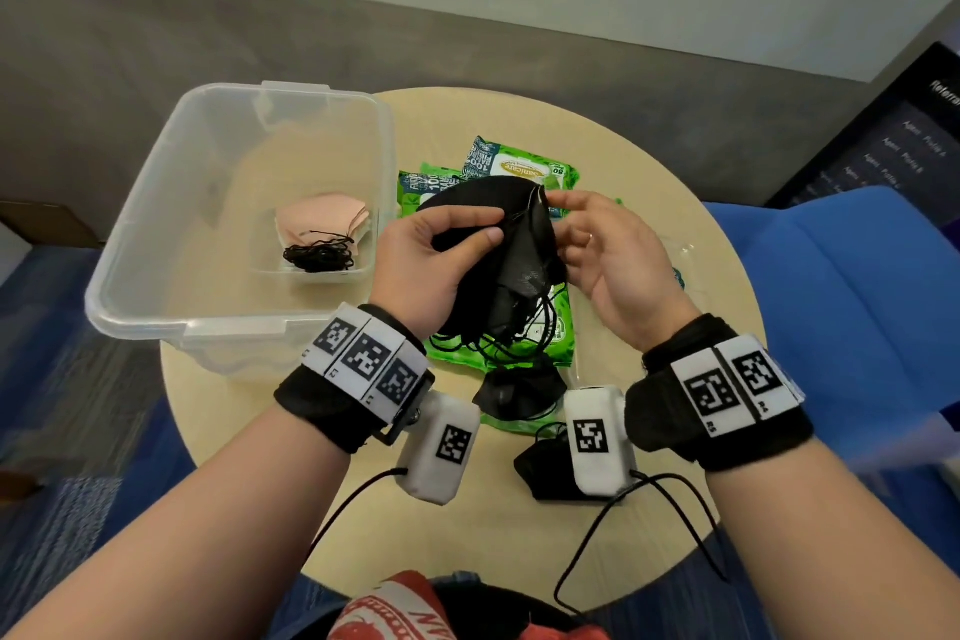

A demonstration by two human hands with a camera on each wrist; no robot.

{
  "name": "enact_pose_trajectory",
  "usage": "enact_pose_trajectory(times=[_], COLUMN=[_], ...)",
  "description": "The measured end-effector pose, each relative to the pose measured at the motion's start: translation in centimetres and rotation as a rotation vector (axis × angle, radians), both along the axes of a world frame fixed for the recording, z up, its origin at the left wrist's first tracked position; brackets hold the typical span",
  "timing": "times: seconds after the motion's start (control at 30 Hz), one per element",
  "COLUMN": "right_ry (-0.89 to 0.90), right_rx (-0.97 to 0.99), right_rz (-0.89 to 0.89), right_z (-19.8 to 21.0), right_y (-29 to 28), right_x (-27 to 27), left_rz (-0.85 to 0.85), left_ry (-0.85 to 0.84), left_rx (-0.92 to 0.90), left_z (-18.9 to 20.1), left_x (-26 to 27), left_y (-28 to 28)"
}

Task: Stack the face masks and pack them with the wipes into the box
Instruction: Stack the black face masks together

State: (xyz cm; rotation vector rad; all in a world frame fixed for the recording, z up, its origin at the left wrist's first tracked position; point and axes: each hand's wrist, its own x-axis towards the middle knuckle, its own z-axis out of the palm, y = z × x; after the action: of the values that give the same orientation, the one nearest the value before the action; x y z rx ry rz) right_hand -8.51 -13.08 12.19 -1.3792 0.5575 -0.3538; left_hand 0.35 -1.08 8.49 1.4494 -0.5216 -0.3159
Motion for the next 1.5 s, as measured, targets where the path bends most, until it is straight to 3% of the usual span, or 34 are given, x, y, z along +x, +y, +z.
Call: enact_pose_trajectory(times=[0.17, 0.43, 0.6, 0.97, 1.17, 1.23, 1.37, 1.5], right_ry=[-0.057, -0.078, -0.065, 0.091, 0.119, 0.173, 0.295, 0.222], right_rx=[-0.219, -0.599, -0.763, -0.775, -0.731, -0.739, -0.867, -0.908], right_rz=[0.009, -0.077, -0.087, 0.03, 0.034, -0.055, -0.441, -0.4], right_z=[-1.0, -1.6, -2.0, -2.1, -2.2, -2.0, -0.8, 0.1], right_y=[-0.1, 0.0, -0.2, -2.1, -2.0, -2.0, -2.2, -0.3], right_x=[-0.4, -0.3, -0.4, -0.6, -0.9, -1.1, -1.2, -0.3], left_rz=[-0.079, -0.212, -0.2, -0.21, -0.191, -0.162, -0.121, -0.186], left_ry=[0.02, 0.282, 0.12, 0.004, 0.049, 0.066, 0.046, 0.033], left_rx=[-0.045, -0.209, -0.027, 0.036, 0.016, 0.013, 0.039, 0.014], left_z=[0.0, 0.5, 0.3, -0.1, -0.7, -1.1, -1.5, -1.0], left_x=[-0.2, -0.4, -0.1, 0.8, 1.0, 1.3, 1.6, 0.9], left_y=[-0.3, -0.1, -0.1, 0.2, 0.2, 0.3, 0.6, 0.4])
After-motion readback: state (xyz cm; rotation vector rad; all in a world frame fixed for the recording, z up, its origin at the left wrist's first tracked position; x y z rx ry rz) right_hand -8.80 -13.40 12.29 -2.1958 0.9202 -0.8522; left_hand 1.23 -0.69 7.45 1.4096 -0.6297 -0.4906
